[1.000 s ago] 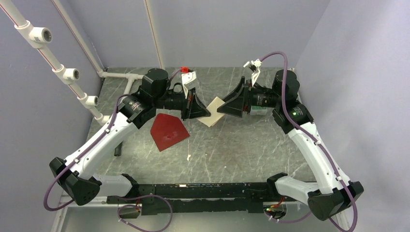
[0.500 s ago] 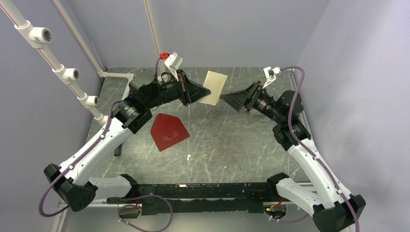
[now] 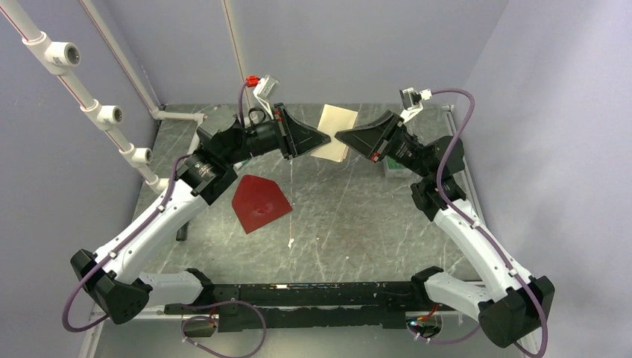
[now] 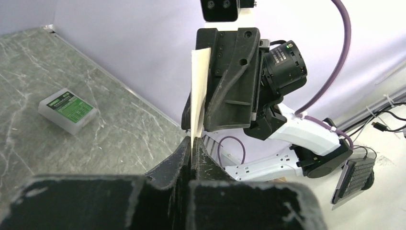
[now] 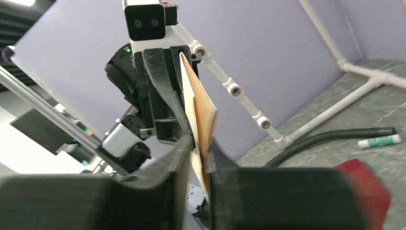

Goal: Place the letter into the envelope and seal it

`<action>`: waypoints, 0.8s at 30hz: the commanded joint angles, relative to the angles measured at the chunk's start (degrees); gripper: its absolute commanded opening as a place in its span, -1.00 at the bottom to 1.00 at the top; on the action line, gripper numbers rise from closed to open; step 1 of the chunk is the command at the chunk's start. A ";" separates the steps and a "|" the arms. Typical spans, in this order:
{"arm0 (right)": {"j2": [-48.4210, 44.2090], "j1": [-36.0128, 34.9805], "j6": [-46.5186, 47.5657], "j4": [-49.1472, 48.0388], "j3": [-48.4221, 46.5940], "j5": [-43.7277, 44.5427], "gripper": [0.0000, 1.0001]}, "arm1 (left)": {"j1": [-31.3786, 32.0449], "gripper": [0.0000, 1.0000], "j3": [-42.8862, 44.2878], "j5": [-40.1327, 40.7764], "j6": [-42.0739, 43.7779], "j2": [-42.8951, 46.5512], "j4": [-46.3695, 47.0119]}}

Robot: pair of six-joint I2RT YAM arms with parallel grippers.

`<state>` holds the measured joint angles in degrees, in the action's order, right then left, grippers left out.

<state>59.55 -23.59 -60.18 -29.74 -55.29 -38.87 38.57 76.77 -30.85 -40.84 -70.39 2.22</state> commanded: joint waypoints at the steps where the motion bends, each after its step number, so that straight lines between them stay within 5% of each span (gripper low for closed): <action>1: 0.11 -0.47 -0.93 -3.51 -3.29 -1.64 -0.77 | 0.09 -0.86 0.47 -1.16 -0.21 0.34 1.72; 2: -0.19 -0.43 0.36 -0.24 -3.68 -0.32 -1.00 | 0.08 -0.74 0.94 -0.29 0.86 0.42 -0.88; 7: -0.68 -0.45 10.85 17.68 -5.77 9.34 -1.00 | 0.08 0.07 -0.29 16.41 8.20 2.31 -22.97; 12: 4.24 -0.49 16.73 29.04 -5.17 17.02 -1.00 | -0.05 0.55 -8.41 43.16 3.74 4.95 -41.66; 14: 6.39 -0.55 16.60 29.36 -3.96 18.18 -1.00 | -1.37 0.66 -11.93 47.94 0.79 5.21 -45.48; 18: 9.67 -1.04 15.40 27.74 -2.24 18.06 -1.00 | -10.30 0.84 -17.33 41.79 -3.01 3.09 -46.82; 24: 11.54 -1.28 16.36 27.55 -0.91 17.89 -1.00 | -22.09 0.85 -19.27 36.62 -2.02 -7.04 -40.30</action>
<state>71.68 -24.56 -45.71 -0.16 -56.23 -21.91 21.17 56.66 7.07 -42.30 -71.77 -42.06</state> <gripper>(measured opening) 0.010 0.924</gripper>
